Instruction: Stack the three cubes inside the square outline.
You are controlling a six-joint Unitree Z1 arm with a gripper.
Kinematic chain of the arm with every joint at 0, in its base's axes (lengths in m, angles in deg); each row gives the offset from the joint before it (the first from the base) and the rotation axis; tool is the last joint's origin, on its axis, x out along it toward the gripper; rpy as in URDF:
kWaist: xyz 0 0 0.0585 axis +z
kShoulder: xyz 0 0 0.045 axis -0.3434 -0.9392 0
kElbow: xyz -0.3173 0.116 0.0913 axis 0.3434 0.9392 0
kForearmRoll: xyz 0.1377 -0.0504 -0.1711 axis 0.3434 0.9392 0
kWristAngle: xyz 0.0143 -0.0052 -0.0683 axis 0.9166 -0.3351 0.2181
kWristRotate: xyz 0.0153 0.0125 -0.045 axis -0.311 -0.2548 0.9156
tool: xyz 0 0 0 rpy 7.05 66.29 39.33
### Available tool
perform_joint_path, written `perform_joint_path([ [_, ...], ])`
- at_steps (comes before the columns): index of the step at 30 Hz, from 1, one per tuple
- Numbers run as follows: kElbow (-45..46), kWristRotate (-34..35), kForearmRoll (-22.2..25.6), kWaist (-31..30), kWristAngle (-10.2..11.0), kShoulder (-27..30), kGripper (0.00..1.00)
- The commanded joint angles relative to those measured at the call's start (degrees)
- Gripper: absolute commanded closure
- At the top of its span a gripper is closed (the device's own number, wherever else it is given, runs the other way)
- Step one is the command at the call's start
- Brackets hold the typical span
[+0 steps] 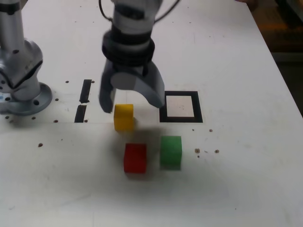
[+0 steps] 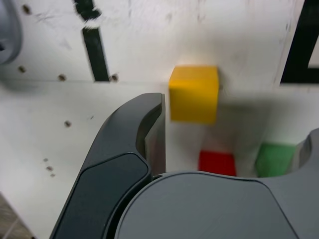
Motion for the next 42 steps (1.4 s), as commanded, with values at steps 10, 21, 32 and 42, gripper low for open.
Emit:
perform_joint_path([
  [10,-6.3,5.9,2.4,-11.5,-3.6,-3.5,0.02],
  [21,-5.8,5.4,1.4,-13.4,-6.0,-8.9,0.05],
  [32,-4.6,4.4,-1.4,-14.0,-7.1,-11.6,0.06],
  [42,-3.7,3.3,-5.3,-14.0,-7.3,-13.6,0.07],
])
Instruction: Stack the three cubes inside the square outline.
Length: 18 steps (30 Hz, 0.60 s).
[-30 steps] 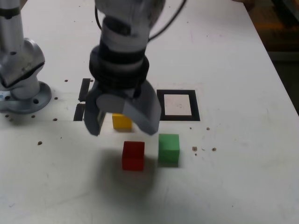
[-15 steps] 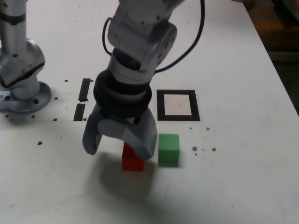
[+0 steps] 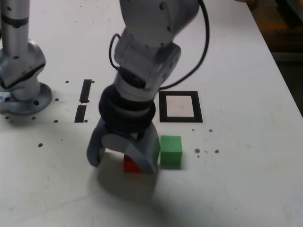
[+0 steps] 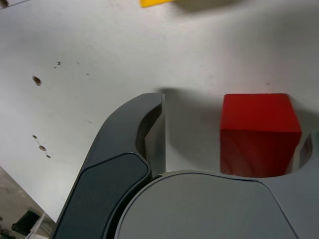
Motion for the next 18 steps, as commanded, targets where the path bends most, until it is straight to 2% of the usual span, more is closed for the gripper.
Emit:
perform_joint_path([
  [1,-0.7,-0.1,-0.1,-0.1,-0.1,-0.6,0.07],
  [6,-0.8,-0.2,-0.3,-0.1,0.0,-0.9,0.09],
  [10,-0.6,0.2,0.1,-0.1,-0.1,-0.9,0.15],
  [15,-0.3,1.0,0.7,0.3,-0.4,-0.9,0.3],
  [18,-0.3,1.2,0.8,0.6,-0.3,-0.9,0.45],
])
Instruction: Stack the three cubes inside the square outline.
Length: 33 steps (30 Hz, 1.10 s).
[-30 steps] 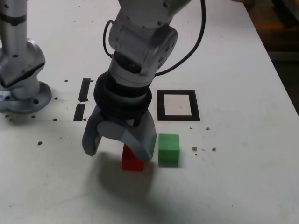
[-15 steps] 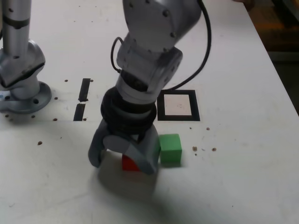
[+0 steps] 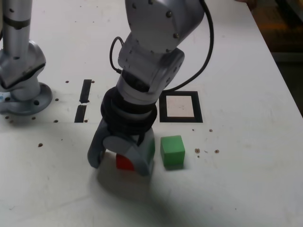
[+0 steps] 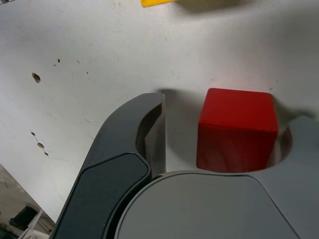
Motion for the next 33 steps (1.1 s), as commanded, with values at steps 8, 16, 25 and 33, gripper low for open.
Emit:
perform_joint_path([
  [8,-0.2,1.2,0.0,0.2,1.8,0.3,0.69],
  [16,0.1,1.5,-0.4,0.2,2.8,0.4,0.7],
  [25,-5.0,2.9,7.2,0.2,4.8,4.0,0.85],
  [33,-24.6,4.3,24.8,5.2,11.1,4.6,0.85],
])
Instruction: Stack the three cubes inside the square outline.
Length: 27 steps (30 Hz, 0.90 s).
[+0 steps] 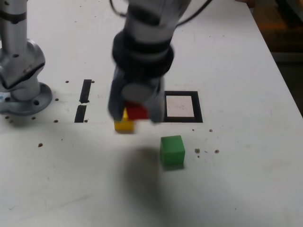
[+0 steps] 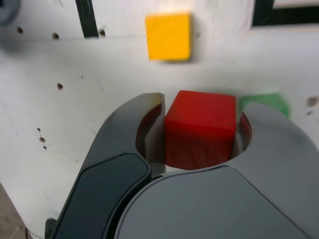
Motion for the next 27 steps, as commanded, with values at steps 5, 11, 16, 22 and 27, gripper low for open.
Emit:
perform_joint_path([
  [5,-10.6,-5.6,4.6,7.6,1.8,-2.8,0.85],
  [11,-10.6,-10.8,3.8,13.0,4.7,-6.7,0.85],
  [16,-6.9,-11.4,-0.2,14.4,6.2,-9.3,0.85],
  [22,-3.2,-12.8,-5.3,16.1,4.9,-10.4,0.85],
  [27,-1.1,-14.8,-7.8,17.9,3.6,-10.6,0.85],
])
